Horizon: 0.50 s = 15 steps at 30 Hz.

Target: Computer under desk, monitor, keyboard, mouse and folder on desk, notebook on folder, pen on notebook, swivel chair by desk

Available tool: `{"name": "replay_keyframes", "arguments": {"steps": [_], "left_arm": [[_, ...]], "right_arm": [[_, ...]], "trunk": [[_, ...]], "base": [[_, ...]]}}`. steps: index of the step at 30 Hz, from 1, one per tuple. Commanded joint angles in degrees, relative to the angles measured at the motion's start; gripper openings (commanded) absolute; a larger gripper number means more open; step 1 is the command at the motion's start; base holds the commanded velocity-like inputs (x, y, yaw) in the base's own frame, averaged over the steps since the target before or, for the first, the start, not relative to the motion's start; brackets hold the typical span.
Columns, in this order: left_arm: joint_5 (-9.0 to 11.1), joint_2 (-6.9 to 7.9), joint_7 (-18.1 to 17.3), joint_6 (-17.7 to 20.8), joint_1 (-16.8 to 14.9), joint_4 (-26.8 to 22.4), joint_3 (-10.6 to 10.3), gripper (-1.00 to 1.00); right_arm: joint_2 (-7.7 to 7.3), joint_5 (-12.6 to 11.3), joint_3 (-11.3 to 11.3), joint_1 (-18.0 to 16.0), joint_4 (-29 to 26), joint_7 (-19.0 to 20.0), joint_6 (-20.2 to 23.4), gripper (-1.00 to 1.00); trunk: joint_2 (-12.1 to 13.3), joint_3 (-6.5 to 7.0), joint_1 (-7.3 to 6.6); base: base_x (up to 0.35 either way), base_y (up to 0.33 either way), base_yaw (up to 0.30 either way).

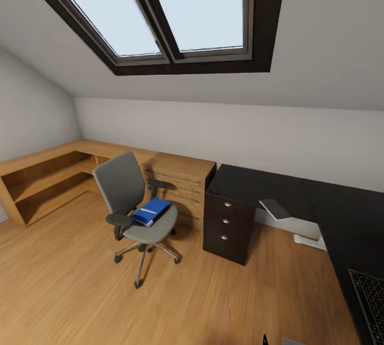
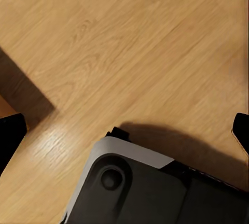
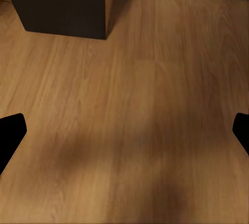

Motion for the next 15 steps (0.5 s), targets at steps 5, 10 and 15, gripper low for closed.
{"name": "replay_keyframes", "arguments": {"steps": [5,10,15], "left_arm": [[0.57,0.08,0.44,-0.2,0.01,-0.11,-0.51,1.0],[0.57,0.08,0.43,-0.2,0.0,-0.11,-0.49,1.0],[0.57,0.08,0.43,-0.2,0.0,-0.11,-0.49,1.0]], "right_arm": [[-0.13,-0.23,0.52,-0.04,0.02,-0.2,-0.14,1.0],[-0.13,-0.13,0.56,-0.04,0.02,-0.17,-0.14,1.0],[-0.09,-0.18,0.57,-0.04,0.05,-0.16,-0.14,1.0]], "trunk": [[1.93,0.8,-1.04],[3.94,1.7,-2.14],[5.14,2.24,-2.8]], "base": [[0.335,0.0,0.0],[0.335,0.0,0.0],[0.335,0.0,0.0]]}}
